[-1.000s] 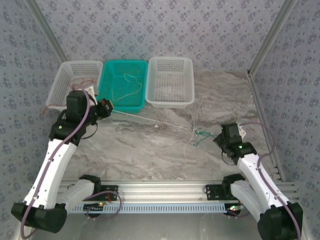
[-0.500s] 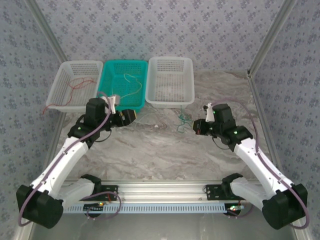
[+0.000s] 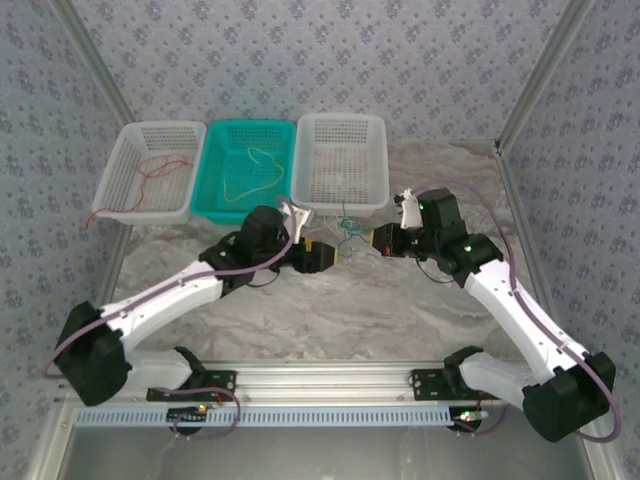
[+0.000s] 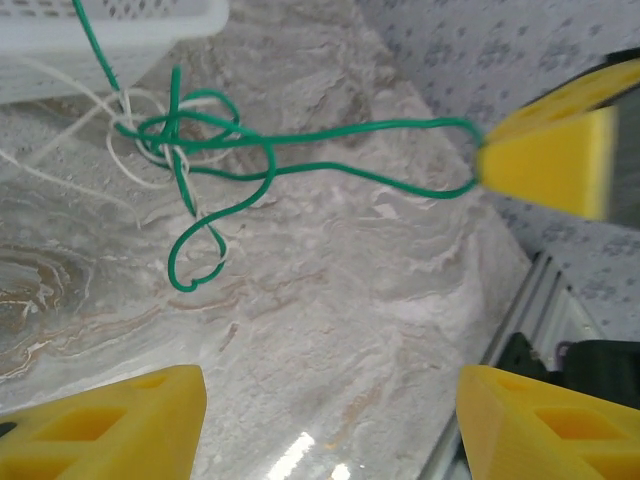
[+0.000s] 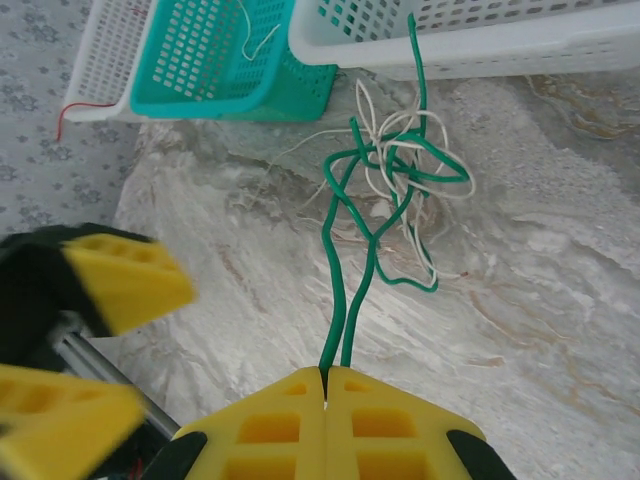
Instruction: Untangle the cables
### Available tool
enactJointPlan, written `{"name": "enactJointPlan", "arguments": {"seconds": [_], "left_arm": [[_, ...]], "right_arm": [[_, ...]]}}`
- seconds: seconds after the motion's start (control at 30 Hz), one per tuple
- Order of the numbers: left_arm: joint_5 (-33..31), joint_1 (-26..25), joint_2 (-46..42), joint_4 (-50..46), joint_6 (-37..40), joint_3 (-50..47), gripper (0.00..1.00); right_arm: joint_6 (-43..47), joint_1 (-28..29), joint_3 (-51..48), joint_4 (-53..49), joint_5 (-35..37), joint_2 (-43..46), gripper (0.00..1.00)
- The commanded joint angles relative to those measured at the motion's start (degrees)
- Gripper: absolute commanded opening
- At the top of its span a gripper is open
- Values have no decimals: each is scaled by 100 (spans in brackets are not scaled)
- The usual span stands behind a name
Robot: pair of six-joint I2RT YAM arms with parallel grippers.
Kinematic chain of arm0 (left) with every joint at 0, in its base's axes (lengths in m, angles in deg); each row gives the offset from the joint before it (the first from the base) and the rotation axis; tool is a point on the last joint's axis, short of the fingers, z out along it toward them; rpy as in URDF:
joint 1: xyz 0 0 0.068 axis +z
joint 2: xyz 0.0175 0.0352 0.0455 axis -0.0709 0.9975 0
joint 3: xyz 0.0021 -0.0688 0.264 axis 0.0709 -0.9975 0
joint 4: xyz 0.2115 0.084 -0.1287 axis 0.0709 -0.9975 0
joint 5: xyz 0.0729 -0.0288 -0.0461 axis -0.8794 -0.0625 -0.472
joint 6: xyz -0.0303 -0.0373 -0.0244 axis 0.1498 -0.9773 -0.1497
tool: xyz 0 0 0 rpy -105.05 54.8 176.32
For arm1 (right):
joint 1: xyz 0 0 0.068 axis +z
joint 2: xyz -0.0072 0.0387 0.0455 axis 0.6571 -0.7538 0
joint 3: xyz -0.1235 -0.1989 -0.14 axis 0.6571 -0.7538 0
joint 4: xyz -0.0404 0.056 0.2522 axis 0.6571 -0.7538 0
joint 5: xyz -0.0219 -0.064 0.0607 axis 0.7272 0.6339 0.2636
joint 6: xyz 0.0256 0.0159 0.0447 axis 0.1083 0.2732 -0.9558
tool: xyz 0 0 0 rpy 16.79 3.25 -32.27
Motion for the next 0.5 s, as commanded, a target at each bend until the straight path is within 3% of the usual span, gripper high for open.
{"name": "enactJointPlan", "arguments": {"seconds": [0.0, 0.3, 0.47], "left_arm": [[-223, 46, 254, 849, 229, 110, 68], [-78, 374, 1527, 1433, 949, 237, 70], [817, 498, 1962, 1945, 1083, 377, 72]], "right_arm": [[-354, 67, 227, -90, -23, -112, 0], [-1075, 121, 690, -93, -370, -443, 0], [-1407, 131, 791, 1, -442, -434, 0]]}}
